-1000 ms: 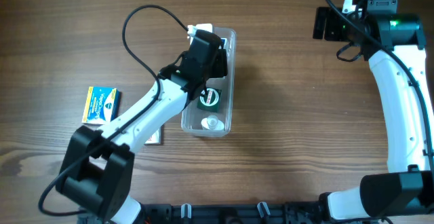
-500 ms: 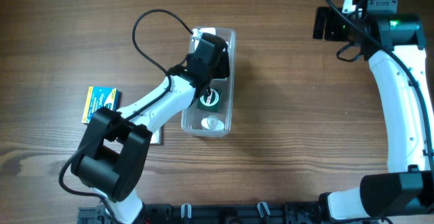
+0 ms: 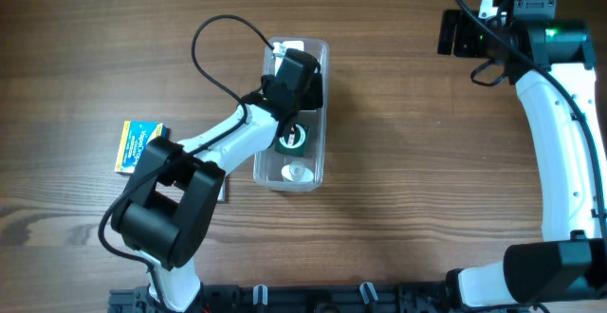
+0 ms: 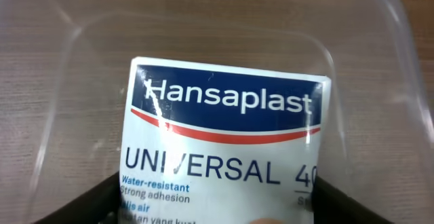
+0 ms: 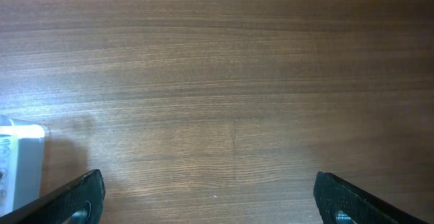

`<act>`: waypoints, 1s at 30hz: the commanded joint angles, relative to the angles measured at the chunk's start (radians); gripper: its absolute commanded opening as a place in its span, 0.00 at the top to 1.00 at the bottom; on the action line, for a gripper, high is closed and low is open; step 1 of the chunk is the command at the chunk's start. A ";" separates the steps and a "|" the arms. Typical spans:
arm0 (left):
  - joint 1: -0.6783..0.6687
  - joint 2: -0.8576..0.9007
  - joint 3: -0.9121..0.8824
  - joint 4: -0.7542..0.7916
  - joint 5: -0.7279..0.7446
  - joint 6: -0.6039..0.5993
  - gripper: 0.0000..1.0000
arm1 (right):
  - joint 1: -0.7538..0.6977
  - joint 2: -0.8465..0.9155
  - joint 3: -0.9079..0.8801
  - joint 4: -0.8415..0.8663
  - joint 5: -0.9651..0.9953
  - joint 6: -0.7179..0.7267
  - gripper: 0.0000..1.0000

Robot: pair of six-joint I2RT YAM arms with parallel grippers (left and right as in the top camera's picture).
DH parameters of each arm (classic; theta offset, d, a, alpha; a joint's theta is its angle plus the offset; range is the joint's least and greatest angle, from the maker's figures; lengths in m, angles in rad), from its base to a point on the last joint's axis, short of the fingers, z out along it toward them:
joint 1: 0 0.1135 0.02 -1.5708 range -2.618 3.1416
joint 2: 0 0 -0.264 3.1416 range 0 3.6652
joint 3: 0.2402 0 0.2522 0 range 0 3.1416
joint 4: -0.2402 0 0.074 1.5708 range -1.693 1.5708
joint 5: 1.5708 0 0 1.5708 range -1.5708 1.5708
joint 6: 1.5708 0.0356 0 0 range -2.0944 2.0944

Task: Pack container
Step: 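Lower the Hansaplast box into the container and open the left gripper, then move the left gripper to the blue-yellow VapoDrops box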

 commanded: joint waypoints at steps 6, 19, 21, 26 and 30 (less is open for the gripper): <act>0.004 0.001 0.010 0.013 -0.023 0.015 0.08 | 0.000 -0.009 0.011 0.003 0.007 0.018 0.00; 0.016 -0.307 0.010 -0.022 0.044 0.029 0.16 | 0.000 -0.009 0.011 0.003 0.007 0.018 0.00; 0.044 -0.367 0.010 -0.101 0.018 0.039 0.15 | 0.000 -0.009 0.011 0.003 0.007 0.018 0.00; 0.222 -0.528 0.010 -0.430 0.006 -0.034 0.09 | 0.000 -0.009 0.011 0.003 0.007 0.018 0.00; 0.399 -0.623 0.010 -0.632 0.007 -0.147 0.00 | 0.000 -0.009 0.011 0.003 0.007 0.018 0.00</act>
